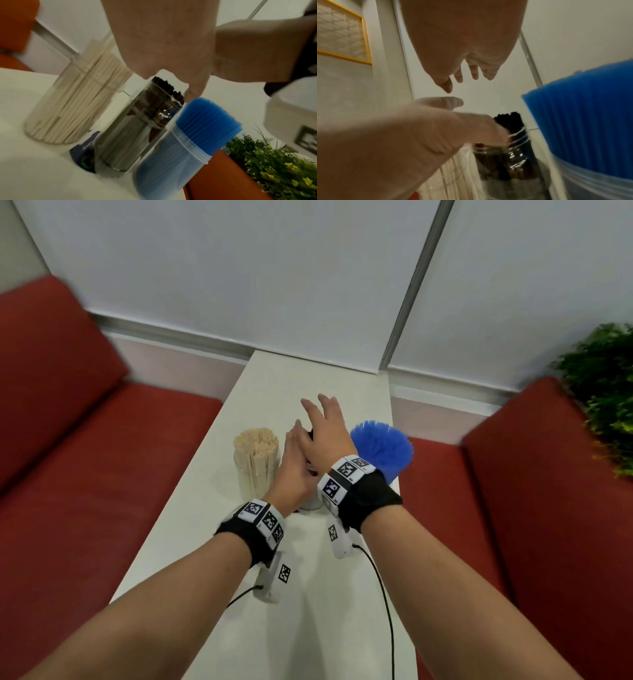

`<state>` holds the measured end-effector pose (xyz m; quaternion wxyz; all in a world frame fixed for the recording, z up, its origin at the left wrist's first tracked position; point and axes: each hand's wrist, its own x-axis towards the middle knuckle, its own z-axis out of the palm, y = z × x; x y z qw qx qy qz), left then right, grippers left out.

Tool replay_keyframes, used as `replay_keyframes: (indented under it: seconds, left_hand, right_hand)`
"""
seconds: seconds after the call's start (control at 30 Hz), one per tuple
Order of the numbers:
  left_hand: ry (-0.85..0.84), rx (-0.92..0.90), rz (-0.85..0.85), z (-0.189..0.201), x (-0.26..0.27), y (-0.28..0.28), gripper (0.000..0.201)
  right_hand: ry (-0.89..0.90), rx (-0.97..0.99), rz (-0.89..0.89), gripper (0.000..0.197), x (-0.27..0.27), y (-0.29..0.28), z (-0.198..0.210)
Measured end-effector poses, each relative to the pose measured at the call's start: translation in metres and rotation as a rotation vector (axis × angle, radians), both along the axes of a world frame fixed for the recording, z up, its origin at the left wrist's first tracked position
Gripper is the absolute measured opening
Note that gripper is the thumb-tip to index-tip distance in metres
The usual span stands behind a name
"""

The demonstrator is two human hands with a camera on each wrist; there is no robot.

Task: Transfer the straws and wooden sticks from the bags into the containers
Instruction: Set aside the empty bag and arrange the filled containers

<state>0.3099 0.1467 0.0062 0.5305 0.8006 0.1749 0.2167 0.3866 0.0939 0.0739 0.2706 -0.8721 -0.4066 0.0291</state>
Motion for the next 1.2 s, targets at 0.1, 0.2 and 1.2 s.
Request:
replay_keyframes:
  seconds: [0.1, 0.2, 1.2]
  left_hand:
    - [-0.087, -0.093, -0.003, -0.018, 0.011, 0.01, 0.058]
    - [-0.1, -0.287, 0.071, -0.031, 0.024, 0.017, 0.046]
    - [-0.145, -0.301, 0.027, -0.065, 0.036, 0.027, 0.076]
  right_hand:
    - [0.023, -0.215, -0.091, 0.058, 0.007, 0.024, -0.02]
    - [0.079, -0.309, -0.164, 0.057, 0.015, 0.034, -0.043]
    - [-0.25, -0.28, -0.014, 0.037, 0.018, 0.035, -0.063]
